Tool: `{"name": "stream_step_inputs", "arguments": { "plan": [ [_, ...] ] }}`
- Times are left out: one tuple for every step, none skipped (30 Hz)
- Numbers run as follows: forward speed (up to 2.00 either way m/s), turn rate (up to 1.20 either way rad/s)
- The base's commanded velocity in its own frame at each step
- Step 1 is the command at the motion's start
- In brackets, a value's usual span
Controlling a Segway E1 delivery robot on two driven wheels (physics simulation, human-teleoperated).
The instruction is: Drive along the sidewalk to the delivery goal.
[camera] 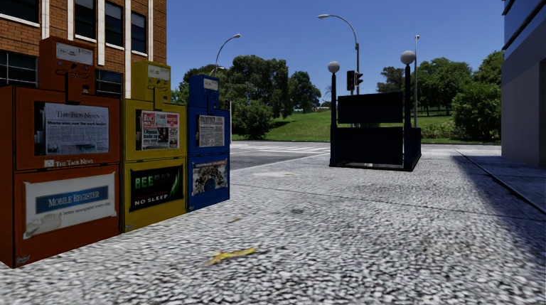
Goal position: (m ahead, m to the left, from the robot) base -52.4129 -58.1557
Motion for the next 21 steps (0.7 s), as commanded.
{"name": "stream_step_inputs", "arguments": {
  "plan": [
    [0.00,0.00],
    [0.00,0.00],
    [0.00,0.00],
    [0.00,0.00],
    [0.00,0.00],
    [0.00,0.00],
    [0.00,0.00],
    [0.00,0.00],
    [0.00,0.00],
    [0.00,0.00],
    [0.00,0.00],
    [0.00,0.00],
    [0.00,0.00],
    [0.00,0.00],
    [0.00,0.00],
    [0.00,0.00],
    [0.00,0.00],
    [0.00,0.00],
    [0.00,0.00],
    [0.00,0.00],
    [0.00,0.00]
  ]
}}
